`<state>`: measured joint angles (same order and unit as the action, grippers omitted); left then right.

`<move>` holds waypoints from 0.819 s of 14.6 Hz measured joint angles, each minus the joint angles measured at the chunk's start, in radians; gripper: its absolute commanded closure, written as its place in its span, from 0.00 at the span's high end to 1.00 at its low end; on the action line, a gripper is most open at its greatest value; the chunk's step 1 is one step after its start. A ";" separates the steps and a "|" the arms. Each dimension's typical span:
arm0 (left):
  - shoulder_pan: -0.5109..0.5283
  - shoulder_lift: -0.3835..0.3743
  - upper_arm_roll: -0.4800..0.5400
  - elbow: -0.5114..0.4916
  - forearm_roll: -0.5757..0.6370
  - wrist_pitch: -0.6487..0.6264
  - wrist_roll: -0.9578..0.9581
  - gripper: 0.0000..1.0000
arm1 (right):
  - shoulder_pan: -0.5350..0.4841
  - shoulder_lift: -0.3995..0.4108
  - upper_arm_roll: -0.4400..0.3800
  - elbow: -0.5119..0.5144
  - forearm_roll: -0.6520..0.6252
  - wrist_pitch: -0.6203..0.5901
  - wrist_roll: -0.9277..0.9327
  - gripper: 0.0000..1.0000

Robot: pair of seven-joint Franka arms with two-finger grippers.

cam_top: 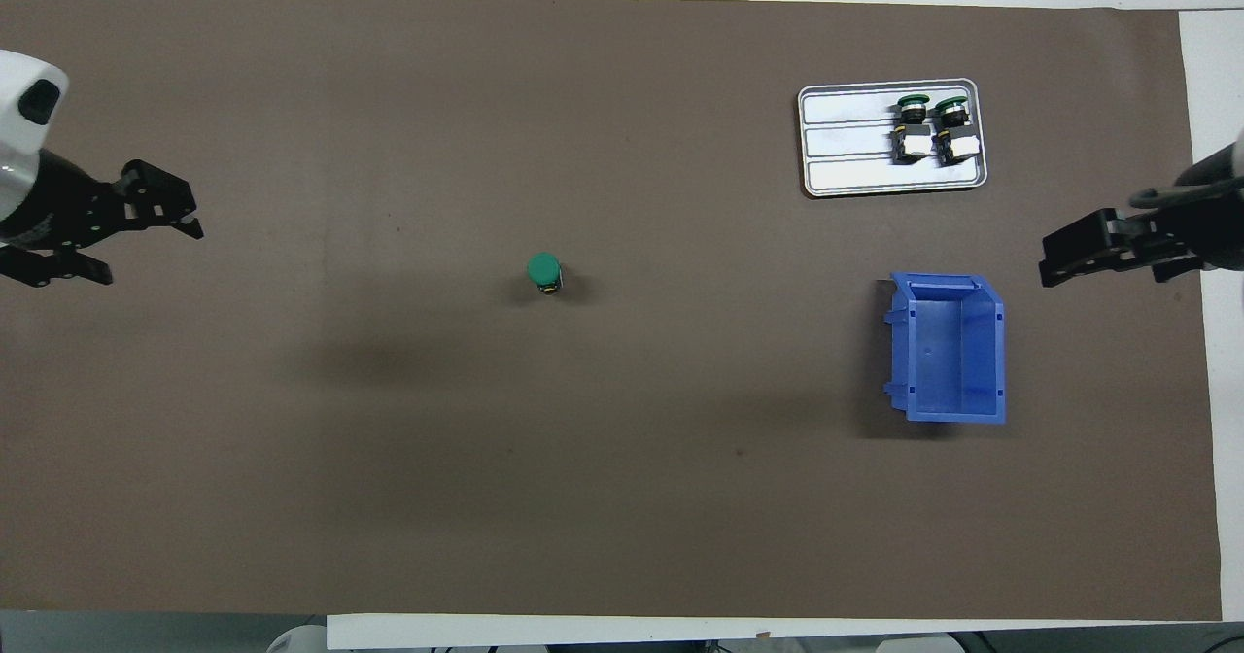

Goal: Place and press button with both arms

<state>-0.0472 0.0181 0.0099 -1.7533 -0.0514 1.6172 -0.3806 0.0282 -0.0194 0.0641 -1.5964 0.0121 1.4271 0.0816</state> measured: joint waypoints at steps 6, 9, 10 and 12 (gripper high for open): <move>0.031 -0.012 -0.001 0.174 0.076 -0.221 0.079 1.00 | 0.317 0.075 0.013 -0.001 0.046 0.208 0.423 0.99; 0.031 0.015 -0.001 0.253 0.101 -0.283 0.105 1.00 | 0.467 0.187 0.013 0.036 0.050 0.332 0.590 0.99; 0.031 0.023 -0.001 0.264 0.101 -0.283 0.113 1.00 | 0.514 0.239 0.013 0.067 0.047 0.366 0.632 0.99; 0.038 0.034 -0.001 0.271 0.105 -0.283 0.120 1.00 | 0.593 0.350 0.012 0.127 0.029 0.462 0.697 0.99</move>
<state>-0.0093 0.0524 0.0088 -1.4820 0.0534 1.3338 -0.2605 0.6214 0.3301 0.0764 -1.4692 0.0411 1.8889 0.7782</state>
